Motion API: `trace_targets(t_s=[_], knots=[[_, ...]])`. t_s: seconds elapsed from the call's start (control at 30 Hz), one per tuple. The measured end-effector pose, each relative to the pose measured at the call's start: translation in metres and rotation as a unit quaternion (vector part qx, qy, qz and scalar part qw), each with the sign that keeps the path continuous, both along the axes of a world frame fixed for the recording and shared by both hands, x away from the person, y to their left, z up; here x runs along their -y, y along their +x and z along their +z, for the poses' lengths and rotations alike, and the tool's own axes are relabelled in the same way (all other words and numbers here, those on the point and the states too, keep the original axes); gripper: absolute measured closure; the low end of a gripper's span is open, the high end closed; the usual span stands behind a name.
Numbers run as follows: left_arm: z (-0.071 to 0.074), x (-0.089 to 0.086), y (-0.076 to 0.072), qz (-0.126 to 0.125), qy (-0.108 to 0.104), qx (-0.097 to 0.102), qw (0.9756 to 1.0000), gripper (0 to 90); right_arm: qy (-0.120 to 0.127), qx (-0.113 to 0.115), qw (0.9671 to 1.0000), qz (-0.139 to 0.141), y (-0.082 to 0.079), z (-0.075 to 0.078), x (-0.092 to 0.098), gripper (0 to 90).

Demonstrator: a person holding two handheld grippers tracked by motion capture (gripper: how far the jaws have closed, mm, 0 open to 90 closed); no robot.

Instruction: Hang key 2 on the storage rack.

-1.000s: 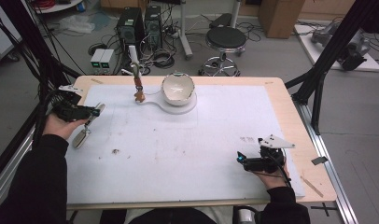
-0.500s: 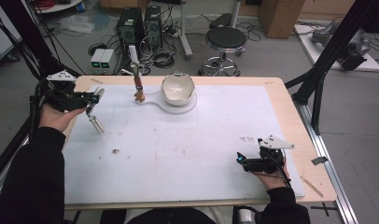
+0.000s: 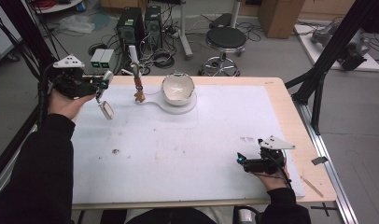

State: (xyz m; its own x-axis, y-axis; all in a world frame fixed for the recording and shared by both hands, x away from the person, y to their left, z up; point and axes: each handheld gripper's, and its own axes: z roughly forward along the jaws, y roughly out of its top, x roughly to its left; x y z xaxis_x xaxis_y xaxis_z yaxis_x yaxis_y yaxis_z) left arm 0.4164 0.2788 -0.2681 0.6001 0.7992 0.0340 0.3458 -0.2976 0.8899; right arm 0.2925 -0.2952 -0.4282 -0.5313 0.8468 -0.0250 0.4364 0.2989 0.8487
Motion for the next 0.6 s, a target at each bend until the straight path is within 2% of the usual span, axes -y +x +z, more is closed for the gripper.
trace_targets(t_s=[0.33, 0.43, 0.6], knots=[[0.016, 0.011, 0.023, 0.020, 0.010, 0.027, 0.9994, 74.5, -0.001, -0.001, 1.0000, 0.003, 0.000, -0.001, -0.001, 0.8], [0.018, 0.012, 0.030, 0.032, 0.003, 0.032, 0.9990, 74.5, -0.001, 0.000, 1.0000, 0.003, 0.000, -0.001, -0.001, 0.8], [0.020, 0.014, 0.042, 0.057, 0.008, 0.044, 0.9974, 74.5, 0.001, -0.002, 1.0000, 0.002, 0.000, 0.000, -0.002, 0.8]])
